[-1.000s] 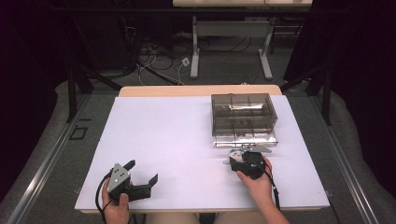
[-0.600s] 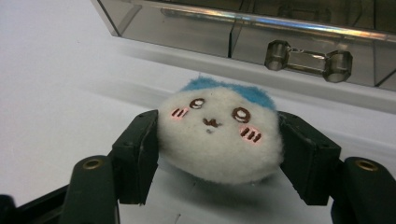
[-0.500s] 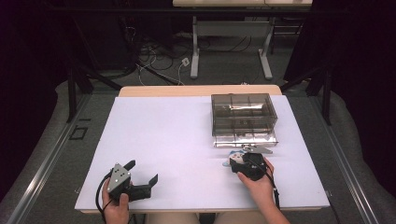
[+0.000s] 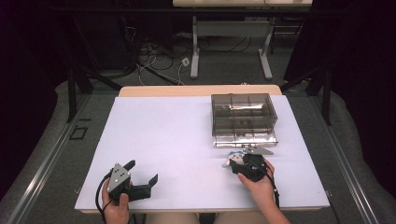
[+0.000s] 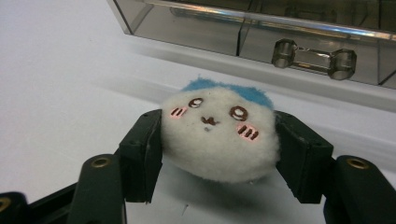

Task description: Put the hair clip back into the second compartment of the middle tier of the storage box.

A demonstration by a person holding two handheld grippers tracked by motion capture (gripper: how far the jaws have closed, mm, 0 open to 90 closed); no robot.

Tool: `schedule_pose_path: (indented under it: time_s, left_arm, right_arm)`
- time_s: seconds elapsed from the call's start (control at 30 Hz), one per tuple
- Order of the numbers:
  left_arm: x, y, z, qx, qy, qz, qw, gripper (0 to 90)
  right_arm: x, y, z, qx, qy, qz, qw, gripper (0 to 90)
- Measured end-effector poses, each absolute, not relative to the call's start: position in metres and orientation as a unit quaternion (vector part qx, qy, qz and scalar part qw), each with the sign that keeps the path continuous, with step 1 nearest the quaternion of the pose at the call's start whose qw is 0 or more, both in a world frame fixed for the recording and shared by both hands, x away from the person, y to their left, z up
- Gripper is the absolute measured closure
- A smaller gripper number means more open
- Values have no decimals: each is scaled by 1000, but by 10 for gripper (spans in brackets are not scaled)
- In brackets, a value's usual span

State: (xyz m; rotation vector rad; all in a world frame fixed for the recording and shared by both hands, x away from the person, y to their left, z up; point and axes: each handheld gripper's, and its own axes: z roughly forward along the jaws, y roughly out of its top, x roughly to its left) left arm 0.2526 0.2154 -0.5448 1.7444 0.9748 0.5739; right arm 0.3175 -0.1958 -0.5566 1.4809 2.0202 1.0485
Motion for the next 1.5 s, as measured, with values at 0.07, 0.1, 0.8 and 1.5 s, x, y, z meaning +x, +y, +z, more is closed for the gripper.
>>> schedule_pose_path:
  time_s: [0.07, 0.1, 0.8, 1.5]
  left_arm:
    - [253, 215, -545, 723, 404, 238, 507, 2]
    - [253, 216, -545, 723, 404, 238, 507, 2]
    - [254, 217, -545, 725, 406, 237, 504, 3]
    - [249, 220, -545, 719, 414, 242, 504, 2]
  right_arm:
    - [316, -196, -556, 533, 725, 382, 209, 383]
    - [315, -197, -556, 532, 725, 387, 205, 387]
    - [307, -200, -542, 520, 718, 422, 192, 391]
    - [311, -205, -521, 516, 713, 438, 186, 390]
